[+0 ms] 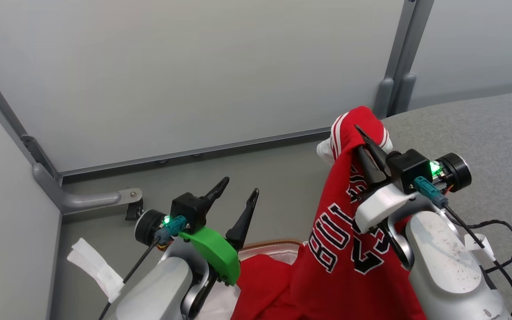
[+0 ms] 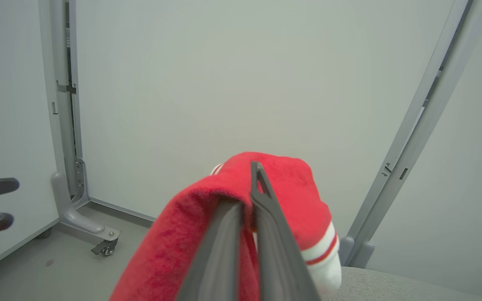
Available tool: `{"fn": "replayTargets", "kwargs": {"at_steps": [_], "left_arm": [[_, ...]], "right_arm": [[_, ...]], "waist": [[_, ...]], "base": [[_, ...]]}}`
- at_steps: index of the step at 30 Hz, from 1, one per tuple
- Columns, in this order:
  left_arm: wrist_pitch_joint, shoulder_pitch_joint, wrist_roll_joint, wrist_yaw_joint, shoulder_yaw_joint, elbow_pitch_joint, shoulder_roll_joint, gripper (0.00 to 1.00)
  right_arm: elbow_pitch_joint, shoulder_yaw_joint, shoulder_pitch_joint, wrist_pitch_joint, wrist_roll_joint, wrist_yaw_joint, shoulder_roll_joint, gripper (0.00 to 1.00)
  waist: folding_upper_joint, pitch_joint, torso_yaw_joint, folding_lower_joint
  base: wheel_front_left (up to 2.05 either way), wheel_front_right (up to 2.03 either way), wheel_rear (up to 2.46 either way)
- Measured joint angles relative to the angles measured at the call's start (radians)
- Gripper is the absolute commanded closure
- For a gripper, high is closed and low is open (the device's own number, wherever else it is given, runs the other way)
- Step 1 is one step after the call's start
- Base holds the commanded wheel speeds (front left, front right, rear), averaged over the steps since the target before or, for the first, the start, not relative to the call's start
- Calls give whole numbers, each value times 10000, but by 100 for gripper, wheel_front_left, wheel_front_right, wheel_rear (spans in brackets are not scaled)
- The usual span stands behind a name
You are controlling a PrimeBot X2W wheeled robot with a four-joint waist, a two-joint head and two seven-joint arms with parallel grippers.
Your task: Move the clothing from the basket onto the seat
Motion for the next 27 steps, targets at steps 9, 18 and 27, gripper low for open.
{"fn": "replayTargets", "kwargs": {"at_steps": [9, 18, 27], "left_arm": [[-2, 953, 790, -209, 788, -117, -401, 0], [-15, 1310, 1340, -336, 1542, -301, -746, 0], [-15, 1508, 1802, -433, 1942, -431, -961, 0]], "right_arm": [[77, -370, 133, 0, -267, 2, 6, 100], [8, -949, -479, 0, -1081, 4, -2, 100], [-151, -1718, -753, 0, -1632, 4, -115, 100]], "waist": [[0, 101, -155, 0], [0, 288, -923, 0], [0, 575, -2405, 0]], "base": [[0, 0, 0], [0, 0, 0], [0, 0, 0]]}}
